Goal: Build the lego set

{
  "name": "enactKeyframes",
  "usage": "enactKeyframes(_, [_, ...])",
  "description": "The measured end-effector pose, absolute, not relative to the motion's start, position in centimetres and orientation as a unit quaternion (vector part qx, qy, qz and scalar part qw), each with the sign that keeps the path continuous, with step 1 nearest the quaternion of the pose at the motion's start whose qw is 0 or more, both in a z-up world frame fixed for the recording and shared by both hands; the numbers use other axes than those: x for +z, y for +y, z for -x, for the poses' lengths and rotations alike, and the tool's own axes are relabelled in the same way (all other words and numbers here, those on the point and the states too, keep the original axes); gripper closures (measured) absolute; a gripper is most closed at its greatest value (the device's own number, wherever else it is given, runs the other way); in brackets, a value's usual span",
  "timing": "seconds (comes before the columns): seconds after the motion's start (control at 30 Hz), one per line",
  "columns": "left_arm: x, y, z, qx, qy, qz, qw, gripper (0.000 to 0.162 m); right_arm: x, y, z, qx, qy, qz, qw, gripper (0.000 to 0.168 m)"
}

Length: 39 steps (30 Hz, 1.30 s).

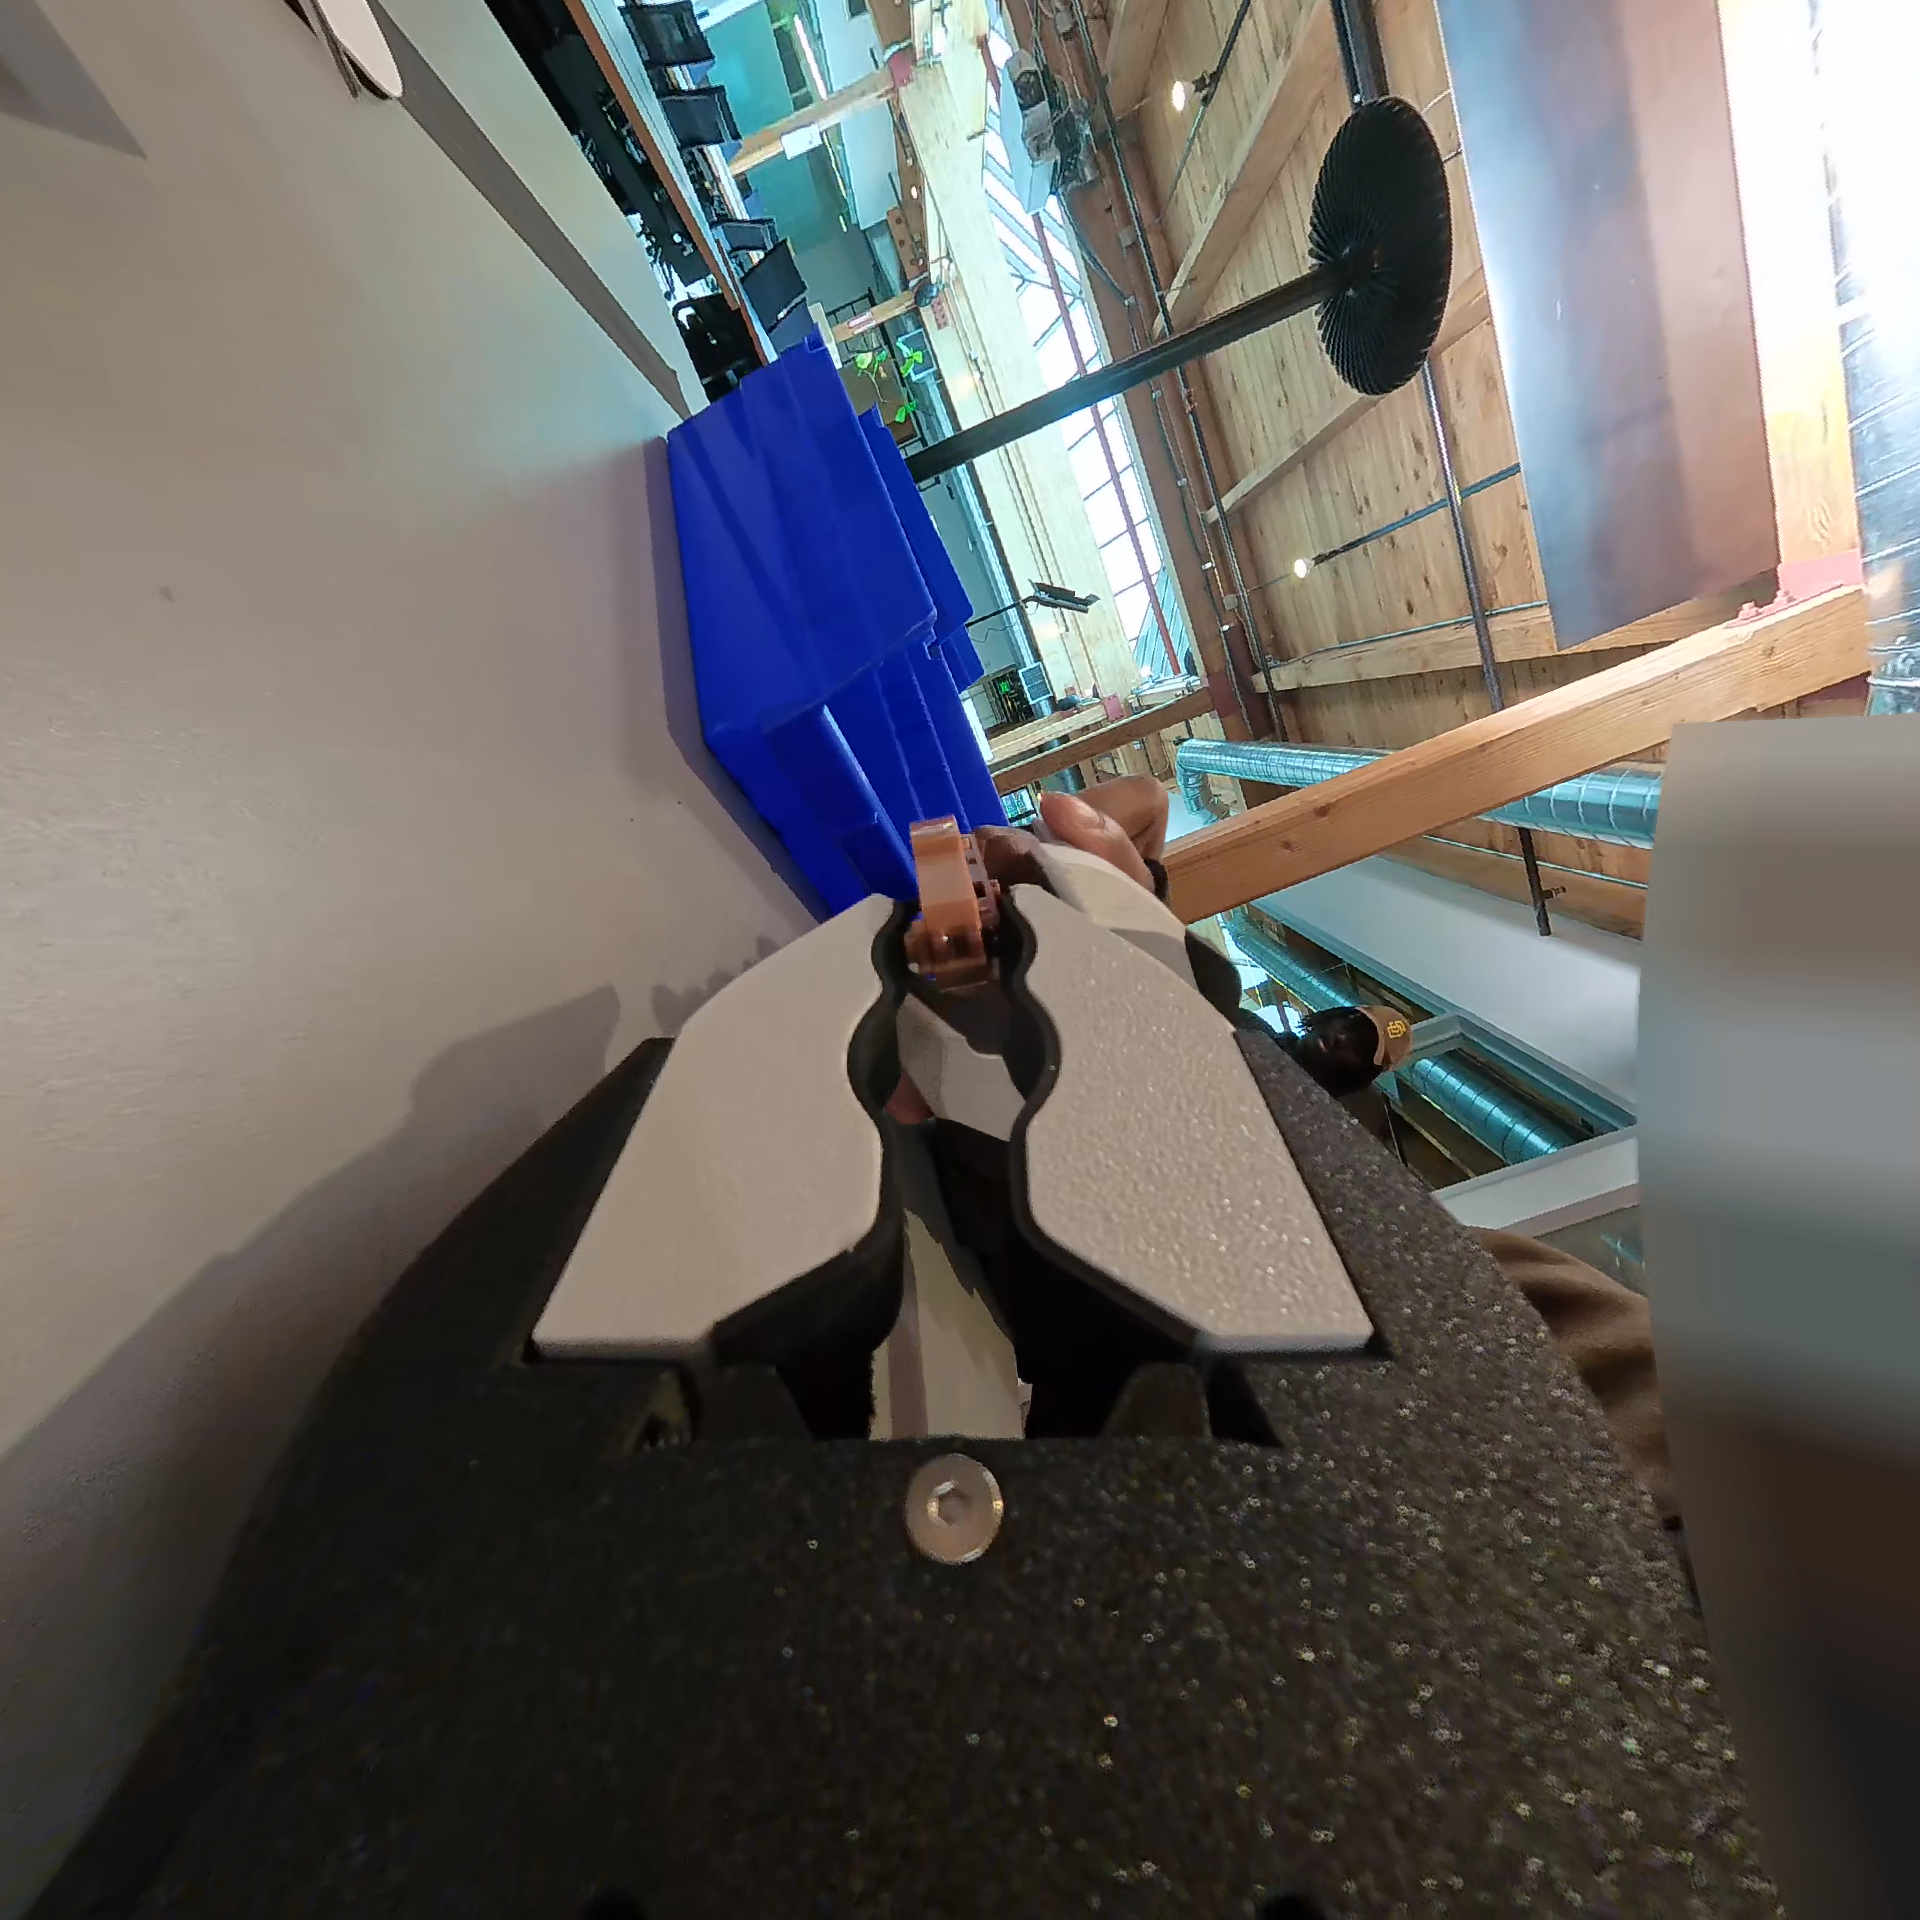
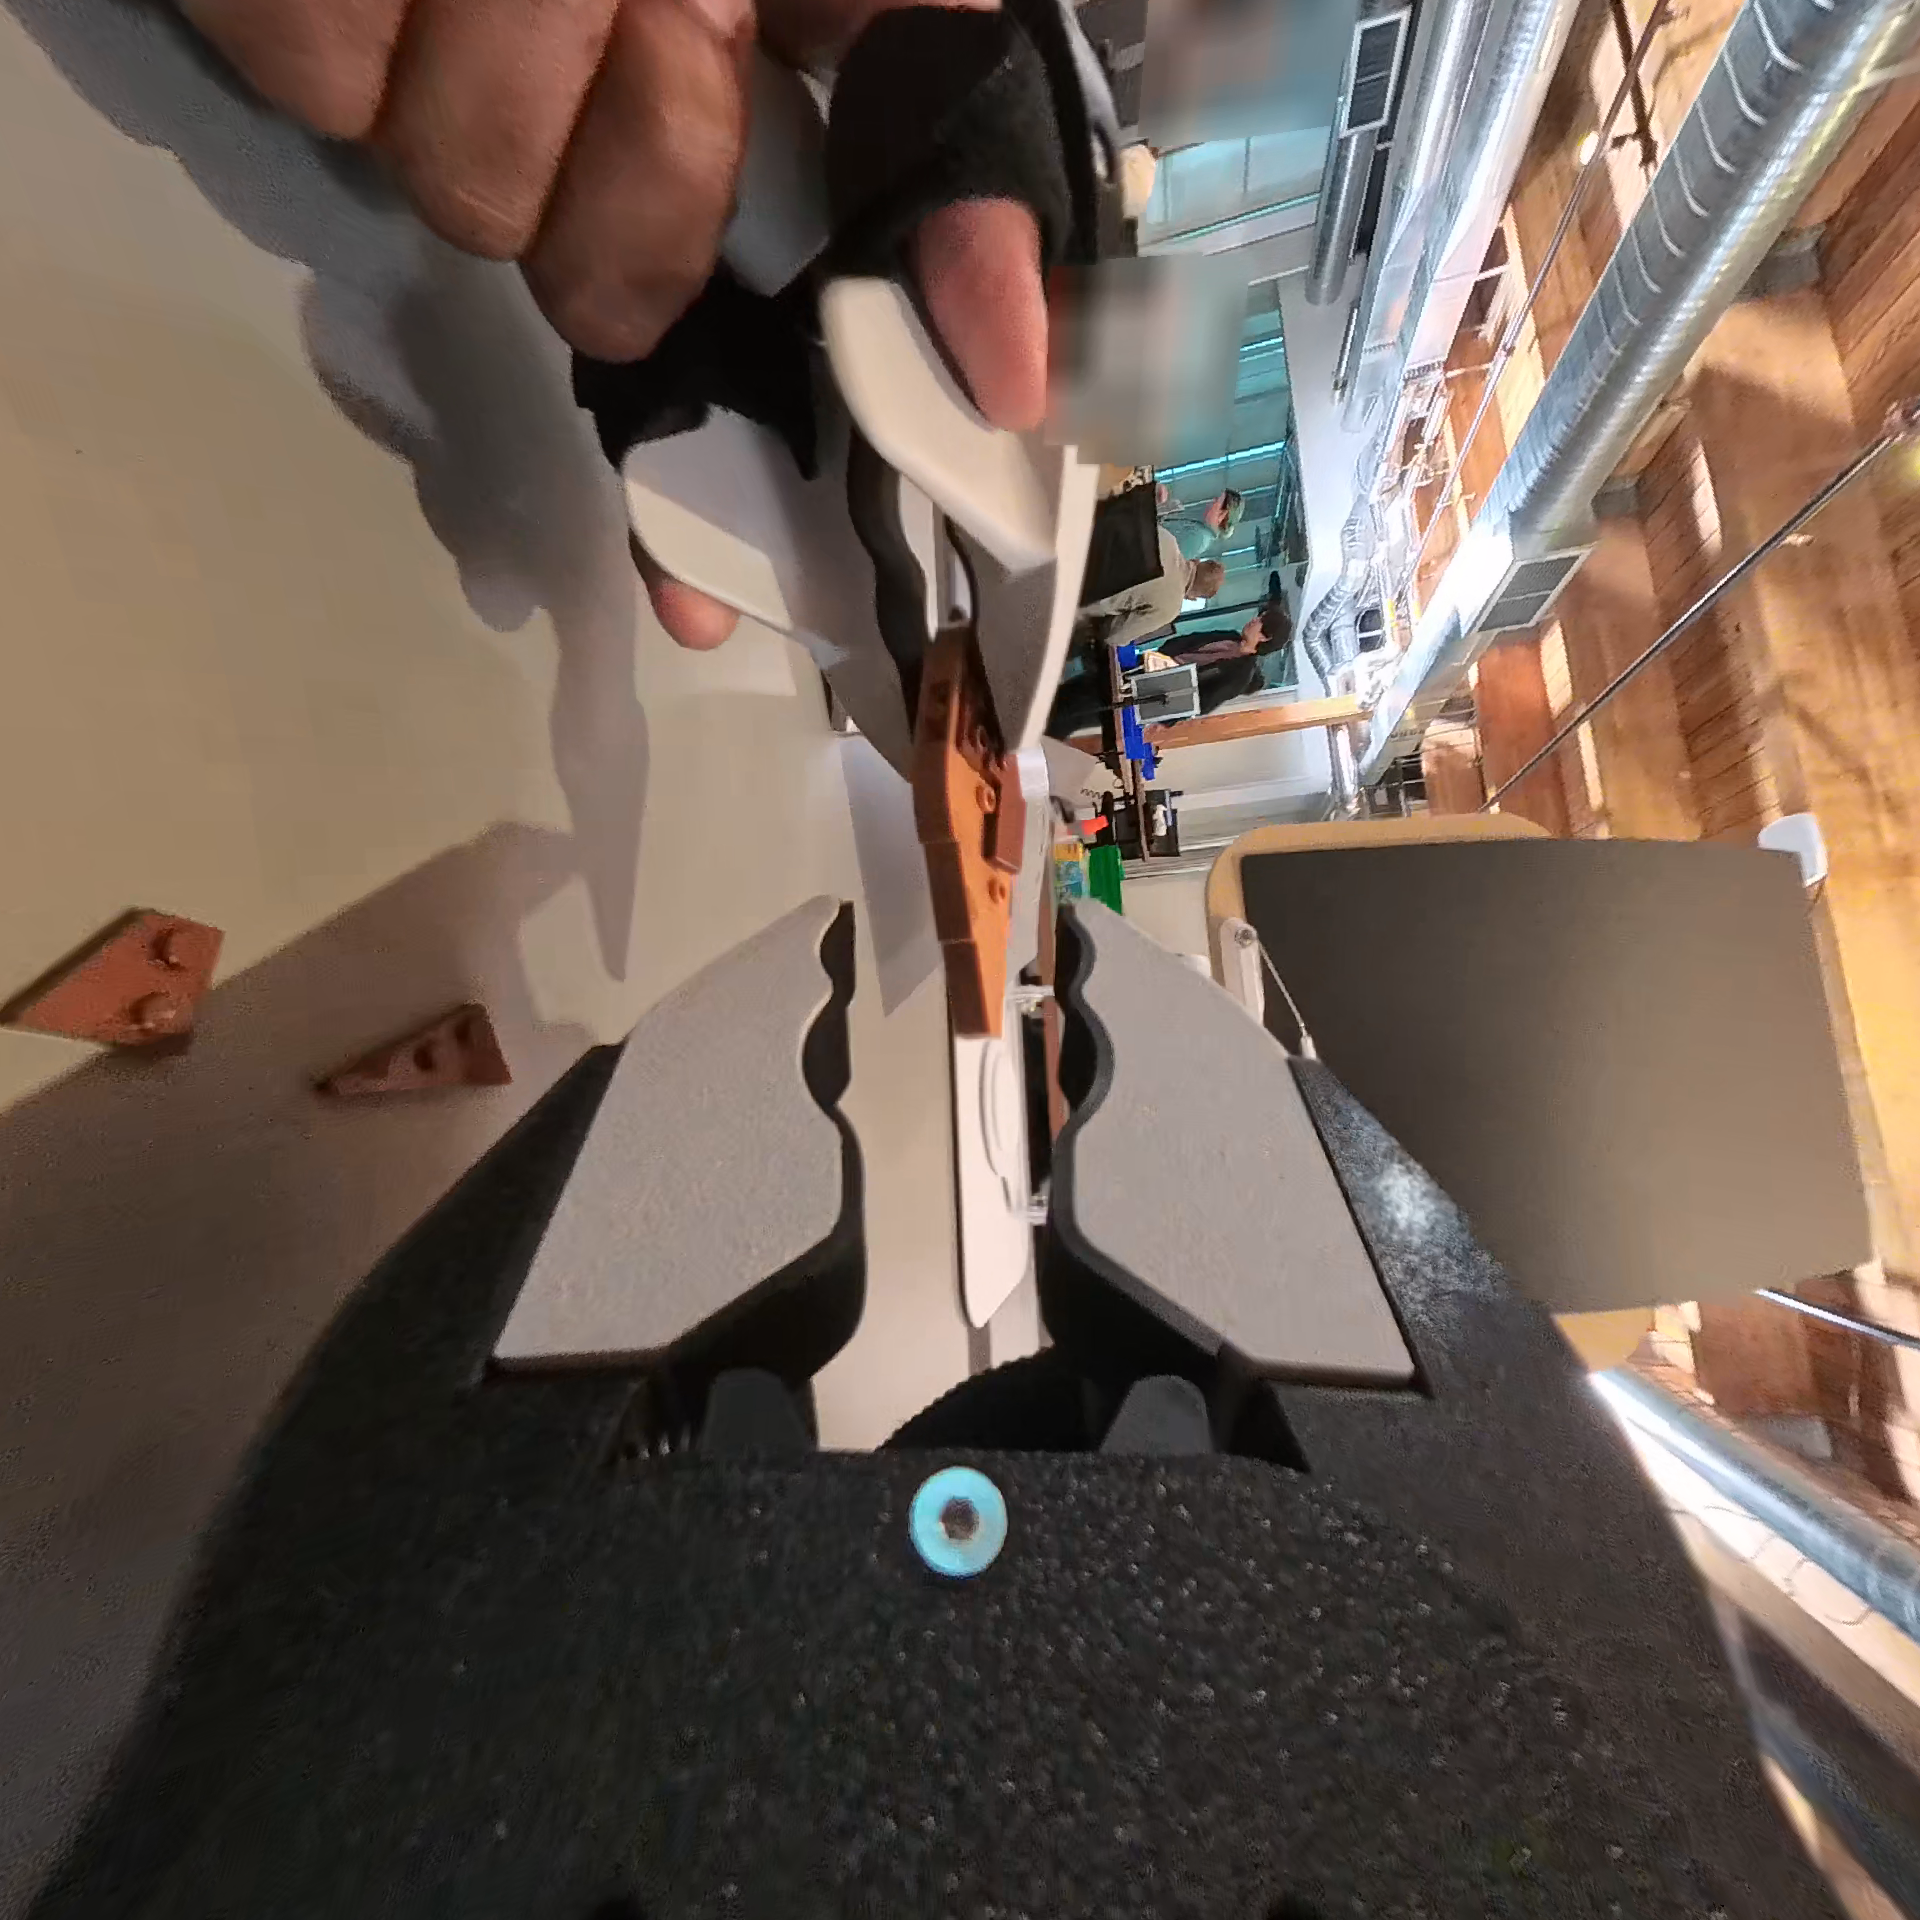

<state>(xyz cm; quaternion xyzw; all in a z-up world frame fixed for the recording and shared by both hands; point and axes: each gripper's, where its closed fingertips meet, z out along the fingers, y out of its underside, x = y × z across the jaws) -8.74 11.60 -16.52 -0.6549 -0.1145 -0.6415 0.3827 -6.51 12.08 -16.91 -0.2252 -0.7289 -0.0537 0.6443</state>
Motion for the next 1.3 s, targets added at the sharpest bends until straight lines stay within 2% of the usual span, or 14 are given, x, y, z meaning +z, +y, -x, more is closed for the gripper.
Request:
enactKeyframes(0.43, [-16.5,11.3,8.0,-0.639,-0.099,0.662,0.379,0.146,-17.2,11.8,8.2,-0.109,-0.729,0.184,0.651,0.129])
enactKeyframes(0.93, [-16.3,11.0,7.3,-0.645,-0.081,0.661,0.375,0.146,-17.0,12.7,8.2,-0.142,-0.718,0.185,0.656,0.141])
enactKeyframes(1.3, [-16.4,11.1,7.4,-0.645,-0.085,0.66,0.376,0.146,-16.9,12.7,8.2,-0.142,-0.716,0.19,0.657,0.136])
